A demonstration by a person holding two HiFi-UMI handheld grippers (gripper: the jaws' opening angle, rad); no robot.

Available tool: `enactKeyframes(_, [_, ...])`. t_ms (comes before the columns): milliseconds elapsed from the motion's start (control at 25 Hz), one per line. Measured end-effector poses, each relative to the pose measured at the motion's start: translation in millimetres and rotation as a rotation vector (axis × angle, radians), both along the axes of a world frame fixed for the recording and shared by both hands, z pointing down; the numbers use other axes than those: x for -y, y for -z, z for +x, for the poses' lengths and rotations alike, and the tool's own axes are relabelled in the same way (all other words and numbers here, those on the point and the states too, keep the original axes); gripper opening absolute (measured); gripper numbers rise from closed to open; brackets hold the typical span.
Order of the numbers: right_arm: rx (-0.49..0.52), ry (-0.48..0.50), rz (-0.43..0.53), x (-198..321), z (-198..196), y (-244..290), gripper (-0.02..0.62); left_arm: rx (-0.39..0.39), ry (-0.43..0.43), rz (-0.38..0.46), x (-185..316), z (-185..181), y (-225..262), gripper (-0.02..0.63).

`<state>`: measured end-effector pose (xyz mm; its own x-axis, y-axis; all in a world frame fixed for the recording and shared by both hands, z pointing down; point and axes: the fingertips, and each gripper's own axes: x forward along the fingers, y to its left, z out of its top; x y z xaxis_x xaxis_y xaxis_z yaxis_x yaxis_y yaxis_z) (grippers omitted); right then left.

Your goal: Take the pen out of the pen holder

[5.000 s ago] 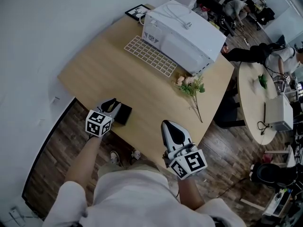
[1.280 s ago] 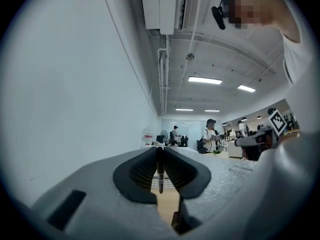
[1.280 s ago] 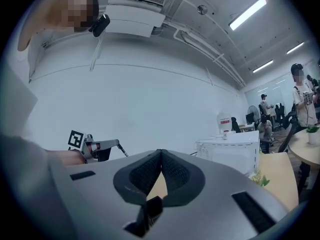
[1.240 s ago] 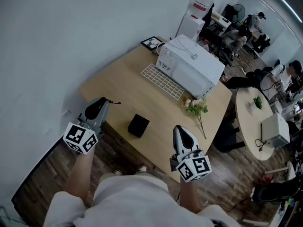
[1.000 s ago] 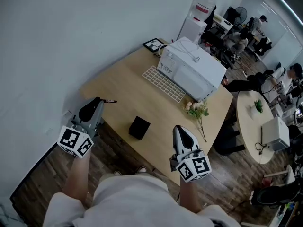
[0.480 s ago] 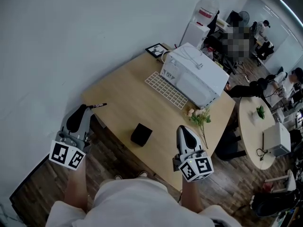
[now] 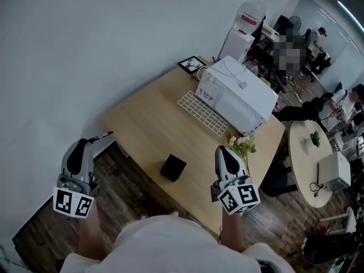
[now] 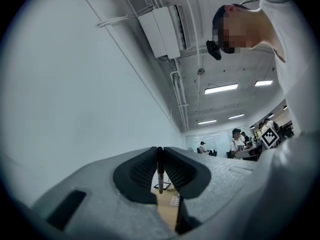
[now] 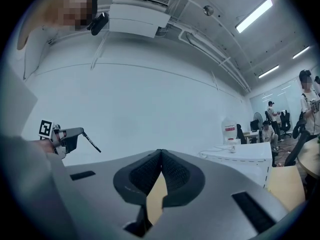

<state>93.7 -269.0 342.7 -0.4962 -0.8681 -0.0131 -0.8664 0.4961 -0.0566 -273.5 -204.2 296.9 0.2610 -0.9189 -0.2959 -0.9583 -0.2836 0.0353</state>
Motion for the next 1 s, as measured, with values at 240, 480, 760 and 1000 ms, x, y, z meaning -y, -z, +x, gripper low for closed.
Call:
enactKeyframes(240, [-0.030, -0.018, 0.020, 4, 6, 10, 0.002, -0.038, 0.020, -0.044, -10, -12, -16, 0.051])
enactKeyframes(480, [-0.053, -0.055, 0.037, -4, 19, 18, 0.002, -0.066, -0.024, -0.090, -18, -7, -33, 0.051])
enactKeyframes(760, [-0.048, -0.108, 0.043, -20, 37, 20, 0.002, -0.048, -0.039, -0.078, -23, -2, -28, 0.051])
enactKeyframes(1000, [-0.033, -0.127, 0.042, -35, 45, 16, 0.002, -0.032, -0.059, -0.060, -26, 6, -21, 0.051])
